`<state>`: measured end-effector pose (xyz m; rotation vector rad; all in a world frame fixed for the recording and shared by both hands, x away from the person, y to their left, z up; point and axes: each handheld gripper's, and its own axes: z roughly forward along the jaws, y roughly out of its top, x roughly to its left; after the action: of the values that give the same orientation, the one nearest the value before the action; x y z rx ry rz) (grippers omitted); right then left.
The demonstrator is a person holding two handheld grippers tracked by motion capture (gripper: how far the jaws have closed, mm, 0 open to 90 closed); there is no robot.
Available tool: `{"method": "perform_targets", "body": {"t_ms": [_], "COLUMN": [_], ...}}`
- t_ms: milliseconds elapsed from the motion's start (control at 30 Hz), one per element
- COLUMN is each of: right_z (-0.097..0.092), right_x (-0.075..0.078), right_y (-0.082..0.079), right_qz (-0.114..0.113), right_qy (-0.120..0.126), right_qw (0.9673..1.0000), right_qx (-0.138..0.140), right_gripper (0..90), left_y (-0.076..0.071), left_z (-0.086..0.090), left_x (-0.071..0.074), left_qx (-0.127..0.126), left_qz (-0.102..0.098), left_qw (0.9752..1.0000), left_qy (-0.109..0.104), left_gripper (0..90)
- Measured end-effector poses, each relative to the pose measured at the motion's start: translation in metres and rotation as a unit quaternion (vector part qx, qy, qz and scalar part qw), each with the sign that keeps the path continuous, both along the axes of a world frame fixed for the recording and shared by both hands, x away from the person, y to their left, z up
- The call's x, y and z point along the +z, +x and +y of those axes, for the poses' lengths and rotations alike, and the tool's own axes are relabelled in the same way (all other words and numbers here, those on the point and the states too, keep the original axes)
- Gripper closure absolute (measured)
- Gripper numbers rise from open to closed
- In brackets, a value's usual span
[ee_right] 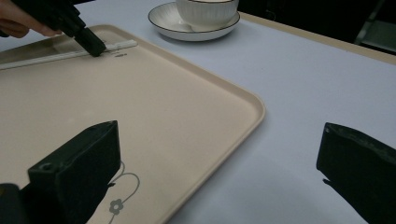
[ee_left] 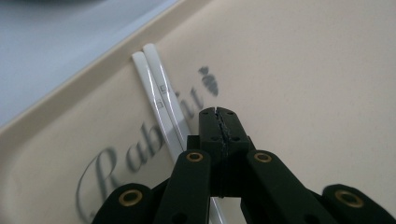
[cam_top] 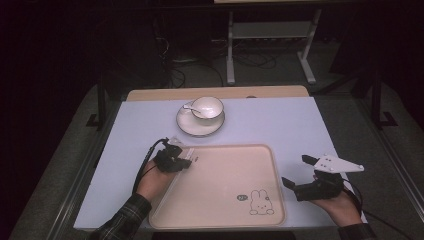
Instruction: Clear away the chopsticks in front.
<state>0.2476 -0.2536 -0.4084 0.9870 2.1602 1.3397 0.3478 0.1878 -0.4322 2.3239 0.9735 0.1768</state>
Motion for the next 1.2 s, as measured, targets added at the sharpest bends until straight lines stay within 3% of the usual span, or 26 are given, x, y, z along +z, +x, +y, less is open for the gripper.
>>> {"method": "perform_targets", "body": {"t_ms": [500,1000,1067,1100,1167,1200], "right_z": [0.000,0.000,0.000,0.000,0.000,0.000], "right_x": [0.000,0.000,0.000,0.000,0.000,0.000], "right_y": [0.000,0.000,0.000,0.000,0.000,0.000], "right_qz": [0.000,0.001,0.001,0.001,0.001,0.001], "right_qy": [0.001,0.000,0.000,0.000,0.000,0.000], "right_qw": [1.0000,1.0000,1.0000,1.0000,1.0000,1.0000], "right_qx": [-0.001,-0.001,0.000,0.000,0.000,0.000], "right_gripper": [0.0,0.0,0.0,0.0,0.0,0.0], "left_y": [-0.021,-0.028,-0.028,-0.030,-0.031,-0.032], "left_z": [0.037,0.046,0.047,0.050,0.051,0.054], "left_x": [0.001,0.002,0.005,0.012,0.016,0.020], "left_qx": [0.028,0.035,0.031,0.025,0.022,0.020], "left_qz": [0.004,0.005,-0.002,-0.020,-0.028,-0.035], "left_qw": [0.9996,0.9994,0.9995,0.9992,0.9989,0.9984], "left_qy": [-0.005,-0.002,-0.007,-0.023,-0.031,-0.040], "left_gripper": [89.3,87.9,84.0,79.3,70.5,70.5]}}
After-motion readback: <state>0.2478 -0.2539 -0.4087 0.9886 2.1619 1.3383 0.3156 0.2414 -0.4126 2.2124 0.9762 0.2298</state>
